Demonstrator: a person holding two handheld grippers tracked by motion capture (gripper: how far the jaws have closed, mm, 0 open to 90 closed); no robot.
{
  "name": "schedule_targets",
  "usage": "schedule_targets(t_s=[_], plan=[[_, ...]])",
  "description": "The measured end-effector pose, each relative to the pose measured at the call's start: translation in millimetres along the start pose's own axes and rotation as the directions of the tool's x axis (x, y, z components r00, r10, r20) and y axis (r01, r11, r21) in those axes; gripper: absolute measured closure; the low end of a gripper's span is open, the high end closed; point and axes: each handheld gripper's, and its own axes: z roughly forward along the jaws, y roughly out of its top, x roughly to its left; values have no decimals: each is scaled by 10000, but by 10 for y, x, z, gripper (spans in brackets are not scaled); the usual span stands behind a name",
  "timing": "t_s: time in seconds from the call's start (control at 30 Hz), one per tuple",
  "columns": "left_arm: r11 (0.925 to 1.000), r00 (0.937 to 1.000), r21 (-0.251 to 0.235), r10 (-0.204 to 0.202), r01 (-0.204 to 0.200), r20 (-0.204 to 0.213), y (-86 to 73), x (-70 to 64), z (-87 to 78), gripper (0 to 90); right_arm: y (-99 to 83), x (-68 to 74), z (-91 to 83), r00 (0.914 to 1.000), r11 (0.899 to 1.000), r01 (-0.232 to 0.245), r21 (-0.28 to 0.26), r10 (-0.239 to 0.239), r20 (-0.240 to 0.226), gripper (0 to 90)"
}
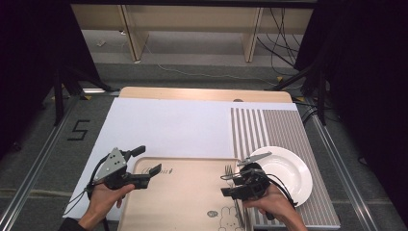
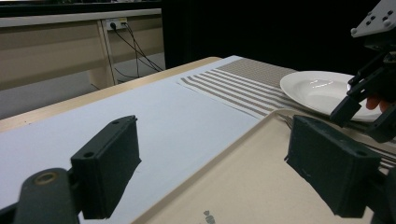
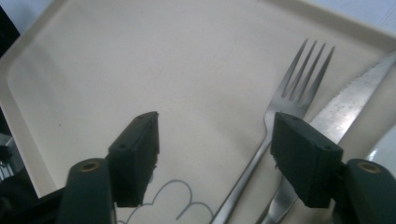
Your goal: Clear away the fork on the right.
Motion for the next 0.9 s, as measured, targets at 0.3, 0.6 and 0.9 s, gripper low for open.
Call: schedule_targets(t_s=[0.3,0.6,0.9], plan=[[10000,10000,-28,-46,46,-9,1,4,-5,162,-15,-46,-142,9980,9963,-623,-590,617,-132,262],[10000,10000,-19,-46,46,-10,1,2,-4,162,-41,-158,-280,9972,9942,-748,-774,745,-62,236],[10000,10000,-35,-58,58,-17,3,7,2,162,-83,-286,-456,9863,9739,-1465,-1736,1572,493,191]])
